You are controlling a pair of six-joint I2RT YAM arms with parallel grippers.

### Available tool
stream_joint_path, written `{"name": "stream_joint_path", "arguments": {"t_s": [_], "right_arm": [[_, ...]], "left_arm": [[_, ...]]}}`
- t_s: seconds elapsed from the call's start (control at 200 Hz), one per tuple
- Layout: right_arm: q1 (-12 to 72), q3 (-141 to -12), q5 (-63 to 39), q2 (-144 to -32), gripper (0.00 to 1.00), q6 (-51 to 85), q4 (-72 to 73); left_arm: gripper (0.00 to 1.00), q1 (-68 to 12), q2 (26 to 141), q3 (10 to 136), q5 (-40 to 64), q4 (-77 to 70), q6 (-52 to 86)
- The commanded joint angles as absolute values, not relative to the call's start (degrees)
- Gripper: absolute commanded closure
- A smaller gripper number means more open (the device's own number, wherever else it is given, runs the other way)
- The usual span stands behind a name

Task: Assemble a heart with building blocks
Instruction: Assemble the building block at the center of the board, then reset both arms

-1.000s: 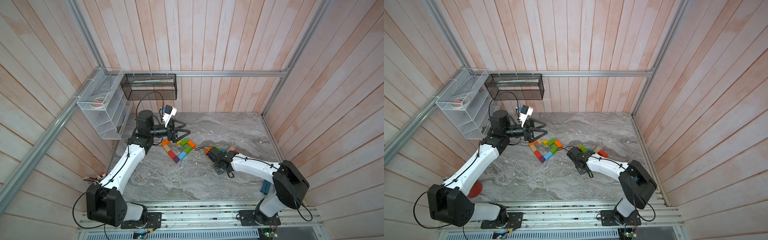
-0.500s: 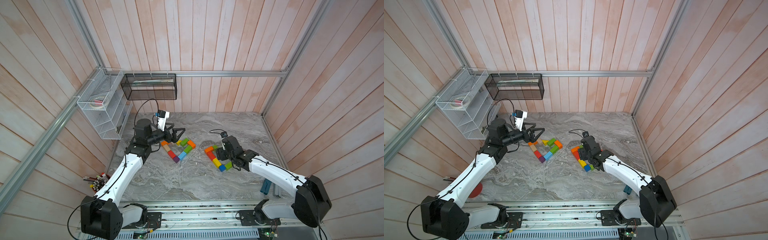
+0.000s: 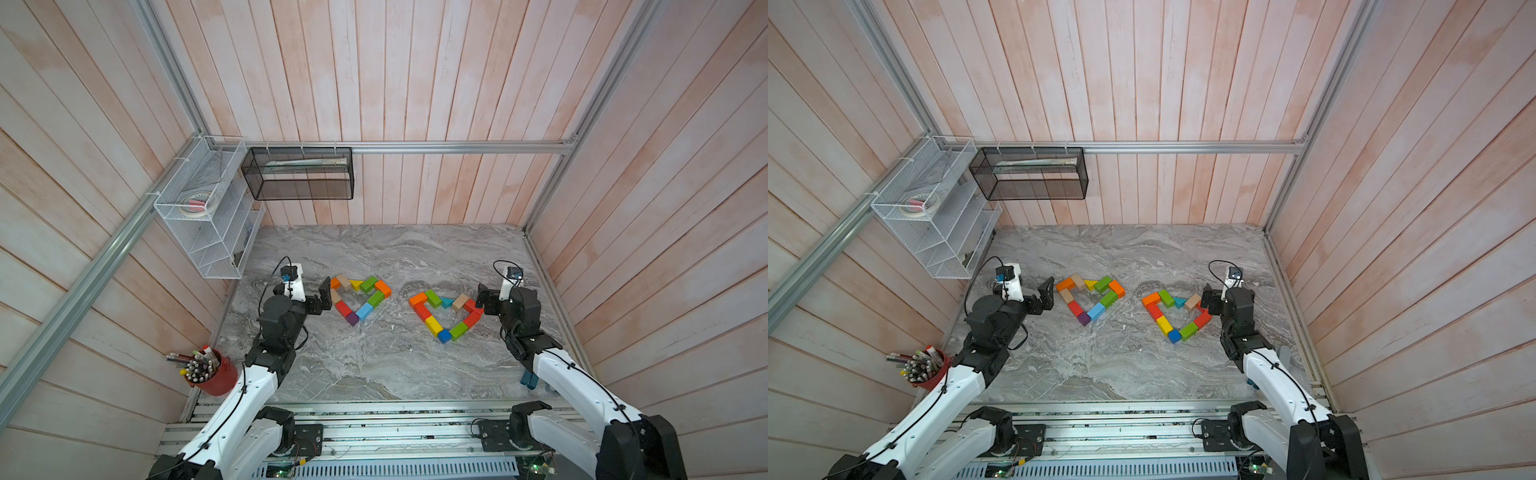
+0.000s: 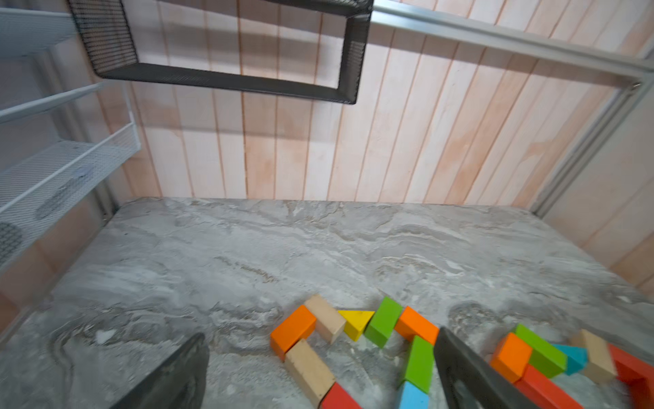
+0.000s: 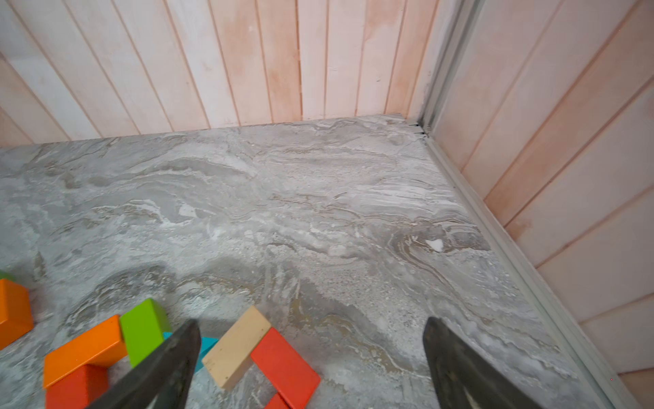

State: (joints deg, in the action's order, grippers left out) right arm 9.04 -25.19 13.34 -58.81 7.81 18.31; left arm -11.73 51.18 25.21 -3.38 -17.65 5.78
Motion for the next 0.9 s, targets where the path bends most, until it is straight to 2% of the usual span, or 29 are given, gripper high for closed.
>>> {"name": "stream_joint_path", "arguments": {"t_s": [0.0, 0.295, 0.405, 0.51, 0.58, 0.715, 0.835, 0.89], "right_arm": [[6.3, -20.5, 13.7, -59.5, 0.02, 7.0, 31.1], [5.4, -7.8, 17.1, -69.8, 0.02, 2.4, 60.1], [4.6, -8.9, 15.8, -72.2, 0.02, 1.6, 62.3], [3.5, -10.1, 14.2, -76.3, 0.02, 1.4, 66.7], [3.3, -11.6, 13.8, -78.6, 0.02, 0.0, 66.9], [3.1, -11.6, 13.8, -84.7, 0.02, -0.6, 73.1], [1.7, -10.9, 11.5, -90.0, 0.02, 0.2, 79.9], [1.3, -11.5, 11.1, -89.4, 0.02, 0.9, 77.8]], "left_arm": [[0.00, -10.9, 51.1, 20.2, -10.2, -26.5, 2.1], [0.00, -5.9, 63.3, 11.2, -5.5, -52.4, -1.3], [0.00, -3.8, 69.6, 10.3, -2.9, -61.8, -1.7], [0.00, -2.4, 73.2, 11.6, -1.9, -64.2, -2.7], [0.00, -0.8, 72.3, 13.7, 0.6, -59.3, -1.8], [0.00, 2.5, 76.5, 10.9, 4.2, -74.5, 2.2], [0.00, 2.9, 76.5, 13.3, 5.3, -70.2, 1.4], [0.00, 2.9, 75.3, 14.3, 5.8, -66.0, 1.1]]}}
